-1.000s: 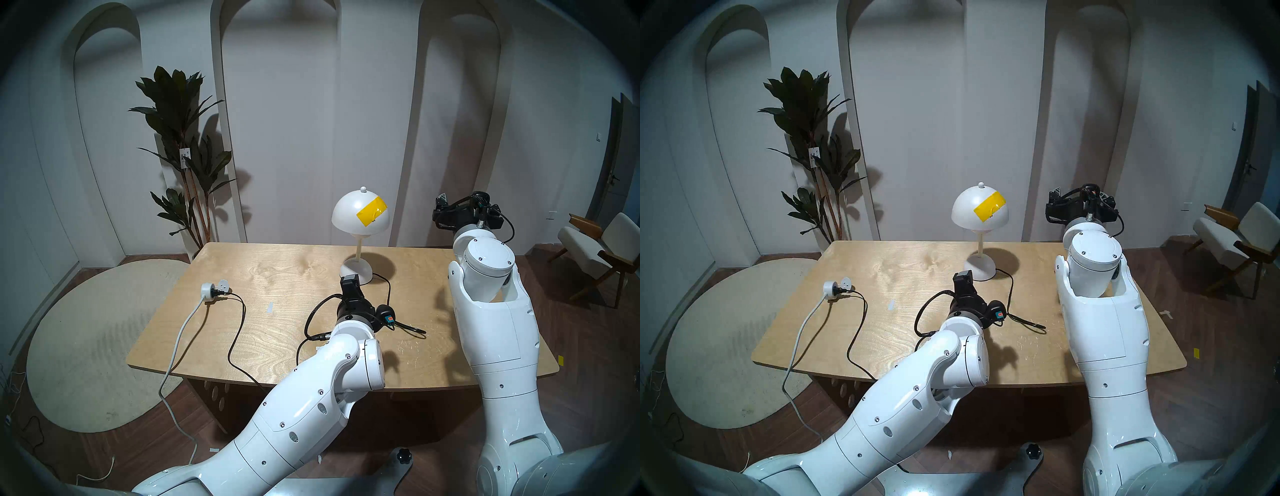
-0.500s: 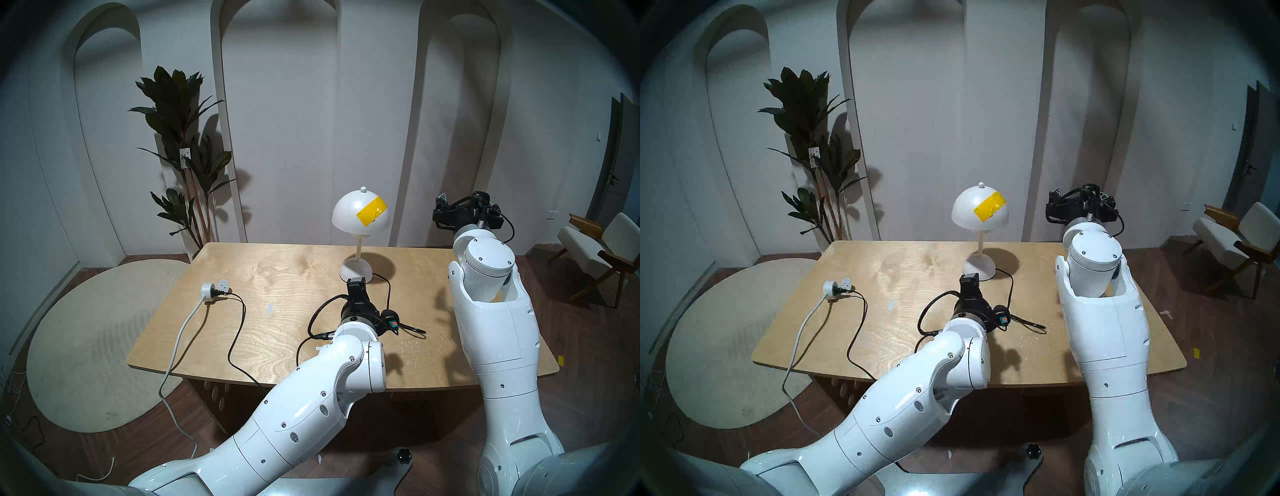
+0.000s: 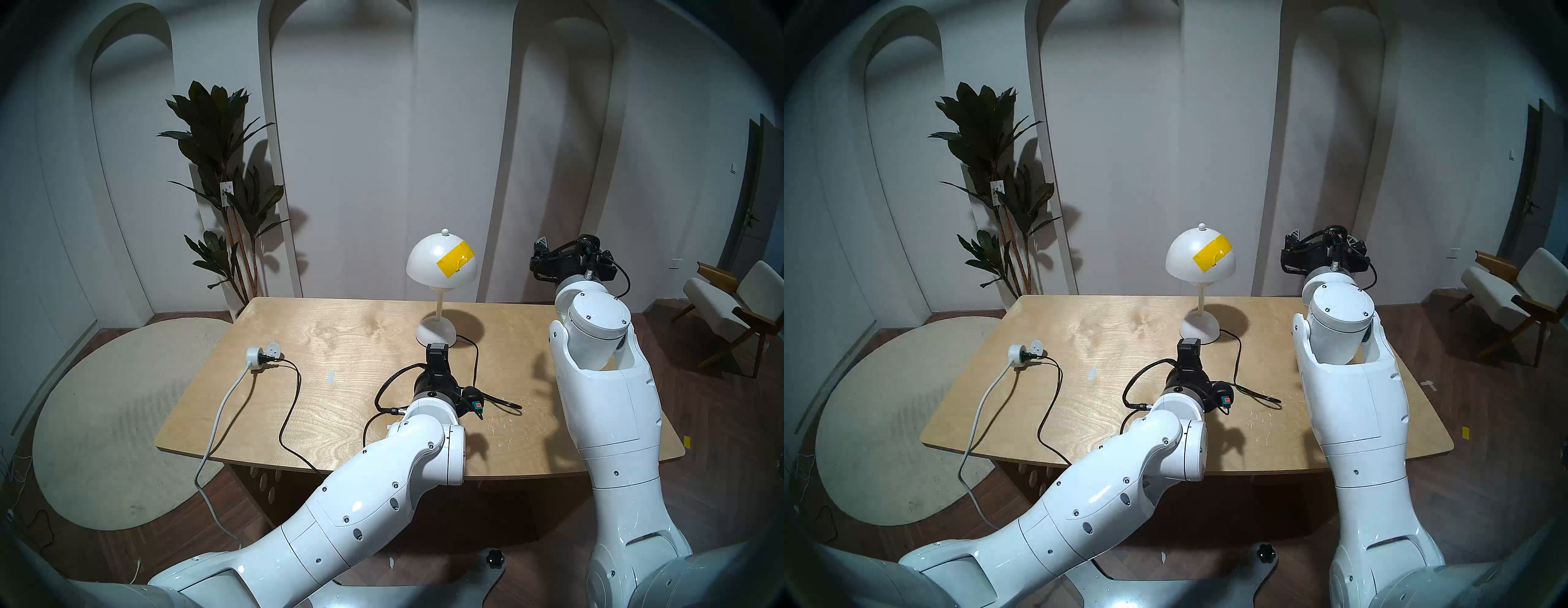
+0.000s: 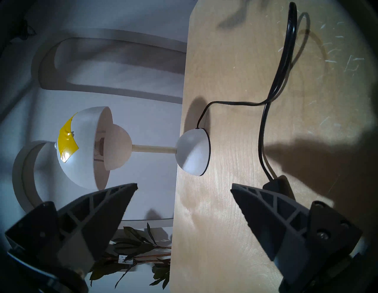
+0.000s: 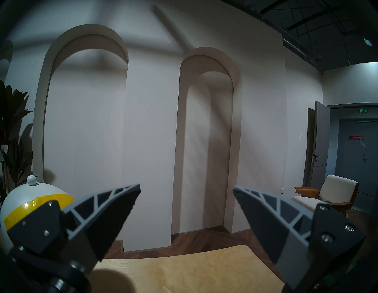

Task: Turn on the table lamp by pressing the switch

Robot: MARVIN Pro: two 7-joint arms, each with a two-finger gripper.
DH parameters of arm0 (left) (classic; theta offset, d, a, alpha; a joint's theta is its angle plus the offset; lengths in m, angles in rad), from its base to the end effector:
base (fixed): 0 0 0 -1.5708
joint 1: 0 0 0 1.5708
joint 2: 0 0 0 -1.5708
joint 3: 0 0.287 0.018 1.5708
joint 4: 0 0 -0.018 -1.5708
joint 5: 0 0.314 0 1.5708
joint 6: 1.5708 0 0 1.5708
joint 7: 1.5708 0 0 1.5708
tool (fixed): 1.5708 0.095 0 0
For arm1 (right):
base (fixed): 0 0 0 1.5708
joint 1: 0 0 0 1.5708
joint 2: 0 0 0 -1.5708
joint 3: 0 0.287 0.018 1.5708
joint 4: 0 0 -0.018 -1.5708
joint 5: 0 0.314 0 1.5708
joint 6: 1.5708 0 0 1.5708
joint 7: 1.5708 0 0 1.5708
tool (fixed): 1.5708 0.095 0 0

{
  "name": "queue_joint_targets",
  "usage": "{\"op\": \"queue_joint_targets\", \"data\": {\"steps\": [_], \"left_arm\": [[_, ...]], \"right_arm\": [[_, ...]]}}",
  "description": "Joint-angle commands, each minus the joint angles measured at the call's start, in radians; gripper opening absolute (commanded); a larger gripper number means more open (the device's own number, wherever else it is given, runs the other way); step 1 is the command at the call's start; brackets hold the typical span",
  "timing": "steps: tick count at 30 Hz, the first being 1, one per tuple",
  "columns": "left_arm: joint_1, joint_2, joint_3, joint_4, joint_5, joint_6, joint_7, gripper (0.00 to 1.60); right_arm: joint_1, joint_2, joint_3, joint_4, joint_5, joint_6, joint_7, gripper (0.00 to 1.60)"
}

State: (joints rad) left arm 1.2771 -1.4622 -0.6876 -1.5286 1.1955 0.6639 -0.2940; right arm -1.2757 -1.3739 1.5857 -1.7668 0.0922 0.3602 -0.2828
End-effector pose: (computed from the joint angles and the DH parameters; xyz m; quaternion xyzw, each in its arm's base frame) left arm 0.3890 -0.2414 -0.2959 -0.5286 0.6038 -0.4884 0.3426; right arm 0.4741 -0.0801 -0.1170 0.6455 -0.0767 0.7475 0.1367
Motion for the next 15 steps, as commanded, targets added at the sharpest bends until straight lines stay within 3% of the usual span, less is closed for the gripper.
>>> {"op": "queue_joint_targets", "data": {"steps": [1,15], "left_arm": [[-0.053,-0.023,0.001,0.015,0.011,-0.015,0.0,1.6],[-0.071,-0.03,-0.012,0.061,0.0,-0.042,-0.002,1.6]], "right_arm": [[0.013,0.002,0.001,-0.02,-0.001,-0.01,-0.001,1.6],[0.013,0.008,-0.003,-0.02,0.006,-0.01,-0.006,1.6]]}}
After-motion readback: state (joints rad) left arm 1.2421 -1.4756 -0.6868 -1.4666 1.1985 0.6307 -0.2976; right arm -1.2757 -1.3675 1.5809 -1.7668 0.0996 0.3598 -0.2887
